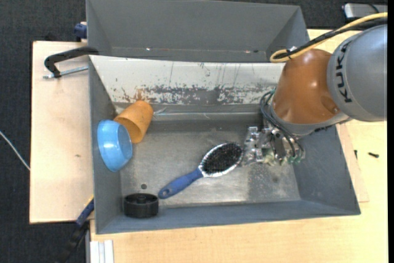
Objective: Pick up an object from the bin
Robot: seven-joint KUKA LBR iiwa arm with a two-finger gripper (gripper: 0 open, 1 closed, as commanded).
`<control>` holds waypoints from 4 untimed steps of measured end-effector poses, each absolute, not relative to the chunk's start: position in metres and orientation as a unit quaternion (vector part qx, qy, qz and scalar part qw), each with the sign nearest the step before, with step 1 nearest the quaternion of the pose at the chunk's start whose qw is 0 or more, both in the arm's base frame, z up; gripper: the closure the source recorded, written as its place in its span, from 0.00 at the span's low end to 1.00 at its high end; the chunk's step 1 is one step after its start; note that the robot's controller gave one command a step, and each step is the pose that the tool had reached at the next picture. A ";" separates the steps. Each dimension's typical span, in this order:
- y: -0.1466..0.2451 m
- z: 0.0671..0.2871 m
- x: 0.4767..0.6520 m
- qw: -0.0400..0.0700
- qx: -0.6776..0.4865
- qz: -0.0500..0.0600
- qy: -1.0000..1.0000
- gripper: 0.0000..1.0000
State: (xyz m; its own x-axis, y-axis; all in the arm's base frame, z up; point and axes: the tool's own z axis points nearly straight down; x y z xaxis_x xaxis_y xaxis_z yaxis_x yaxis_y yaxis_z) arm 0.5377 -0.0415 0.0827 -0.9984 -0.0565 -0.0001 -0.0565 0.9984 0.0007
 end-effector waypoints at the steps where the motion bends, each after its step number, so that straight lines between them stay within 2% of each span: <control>1: -0.041 0.083 0.538 0.000 -0.028 0.000 1.000 0.00; 2: 0.003 0.074 0.529 0.004 0.034 0.000 0.999 0.00; 3: 0.002 0.075 0.530 0.007 0.034 0.000 0.999 1.00; 4: 0.014 0.202 0.542 0.007 0.030 0.001 1.000 1.00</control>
Offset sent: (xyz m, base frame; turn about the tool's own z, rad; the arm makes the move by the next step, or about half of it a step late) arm 0.0000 0.0000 0.0000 0.0000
